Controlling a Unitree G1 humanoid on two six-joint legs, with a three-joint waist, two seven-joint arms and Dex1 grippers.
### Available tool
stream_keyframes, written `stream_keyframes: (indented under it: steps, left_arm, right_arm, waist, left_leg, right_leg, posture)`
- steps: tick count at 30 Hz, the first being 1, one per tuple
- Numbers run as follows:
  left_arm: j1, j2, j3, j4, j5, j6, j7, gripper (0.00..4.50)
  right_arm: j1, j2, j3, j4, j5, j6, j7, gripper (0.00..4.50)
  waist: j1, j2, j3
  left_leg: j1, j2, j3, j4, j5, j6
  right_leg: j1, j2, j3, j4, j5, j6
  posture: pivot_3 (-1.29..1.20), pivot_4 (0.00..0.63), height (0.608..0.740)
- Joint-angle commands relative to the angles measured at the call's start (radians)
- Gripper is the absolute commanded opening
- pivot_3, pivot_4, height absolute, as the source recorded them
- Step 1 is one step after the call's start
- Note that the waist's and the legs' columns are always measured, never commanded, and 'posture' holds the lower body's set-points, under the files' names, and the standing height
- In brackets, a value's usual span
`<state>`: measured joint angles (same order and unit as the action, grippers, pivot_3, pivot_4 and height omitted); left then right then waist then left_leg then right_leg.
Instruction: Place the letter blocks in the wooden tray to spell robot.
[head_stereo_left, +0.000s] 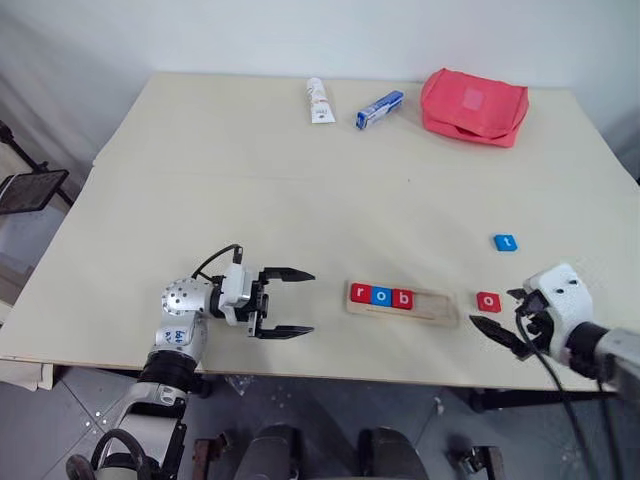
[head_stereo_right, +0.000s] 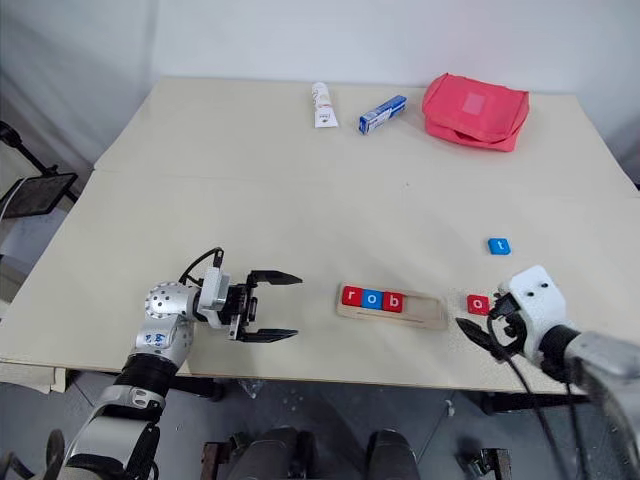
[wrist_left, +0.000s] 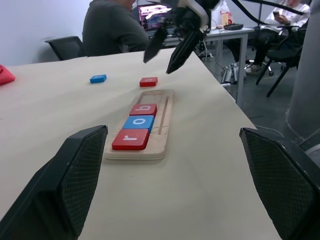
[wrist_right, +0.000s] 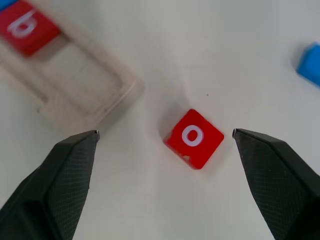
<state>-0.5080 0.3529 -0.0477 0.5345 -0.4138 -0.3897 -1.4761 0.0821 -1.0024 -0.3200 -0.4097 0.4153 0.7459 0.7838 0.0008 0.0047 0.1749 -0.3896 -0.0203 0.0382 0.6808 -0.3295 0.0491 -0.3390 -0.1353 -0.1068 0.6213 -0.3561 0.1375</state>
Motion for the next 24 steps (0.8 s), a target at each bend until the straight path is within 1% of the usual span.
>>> stream_keyframes:
  steps: [1, 4, 8, 11, 15, 18, 24]
  left_arm:
    - [-0.007, -0.004, 0.003, -0.013, 0.004, -0.01, -0.004, 4.5]
    - [0.007, -0.001, 0.003, -0.032, 0.001, -0.008, -0.008, 4.5]
    - [0.025, 0.006, 0.008, -0.055, 0.002, -0.007, 0.002, 4.5]
    - [0.049, 0.012, 0.01, -0.086, 0.001, -0.002, 0.014, 4.5]
    - [0.084, 0.022, 0.012, -0.132, 0.0, 0.012, 0.036, 4.5]
    - [0.102, 0.029, 0.012, -0.155, -0.001, 0.02, 0.05, 4.5]
    - [0.12, 0.029, 0.006, -0.181, 0.001, 0.029, 0.069, 4.5]
  right_arm:
    - [-0.062, -0.085, 0.079, 0.138, -0.06, -0.157, 0.154, 4.48]
    - [-0.193, -0.146, 0.203, 0.317, -0.144, -0.301, 0.273, 4.48]
    - [-0.377, -0.131, 0.337, 0.531, -0.233, -0.448, 0.383, 4.48]
    - [-0.45, -0.113, 0.394, 0.637, -0.28, -0.526, 0.433, 4.48]
    - [-0.487, -0.1, 0.431, 0.697, -0.306, -0.57, 0.485, 4.48]
    - [-0.489, -0.097, 0.442, 0.716, -0.322, -0.595, 0.503, 3.89]
    - [-0.477, -0.076, 0.424, 0.704, -0.334, -0.592, 0.484, 1.88]
  waist:
    - [0.0, 0.0, 0.0]
    - [-0.002, 0.0, 0.0]
    - [-0.001, 0.0, 0.0]
    - [0.0, 0.0, 0.0]
    - [0.001, 0.0, 0.0]
    - [0.001, 0.0, 0.0]
    - [0.0, -0.001, 0.0]
  left_leg:
    - [0.0, 0.0, 0.0, 0.0, 0.0, 0.0]
    - [0.0, 0.0, 0.0, 0.0, 0.0, 0.0]
    - [0.0, 0.0, 0.0, 0.001, 0.0, 0.0]
    - [-0.001, 0.0, 0.0, 0.001, 0.0, 0.0]
    - [-0.002, 0.0, -0.001, 0.001, 0.0, 0.0]
    - [-0.002, 0.0, -0.002, 0.001, 0.0, 0.0]
    - [-0.001, 0.0, -0.002, 0.002, 0.0, 0.0]
  right_leg:
    - [0.0, 0.0, 0.0, 0.0, 0.0, 0.0]
    - [0.0, -0.001, -0.001, 0.001, 0.0, 0.0]
    - [0.0, -0.001, -0.002, 0.0, 0.0, 0.0]
    - [-0.001, -0.002, -0.004, 0.0, 0.0, 0.0]
    - [-0.001, -0.003, -0.007, 0.001, 0.0, 0.0]
    - [0.0, -0.003, -0.008, 0.001, 0.0, 0.0]
    - [0.001, -0.004, -0.009, 0.001, 0.0, 0.0]
  posture:
    - [0.0, 0.15, 0.74]
    - [0.0, 0.15, 0.74]
    - [0.0, 0.15, 0.74]
    - [0.0, 0.15, 0.74]
    - [0.0, 0.15, 0.74]
    - [0.0, 0.15, 0.74]
    - [0.0, 0.15, 0.74]
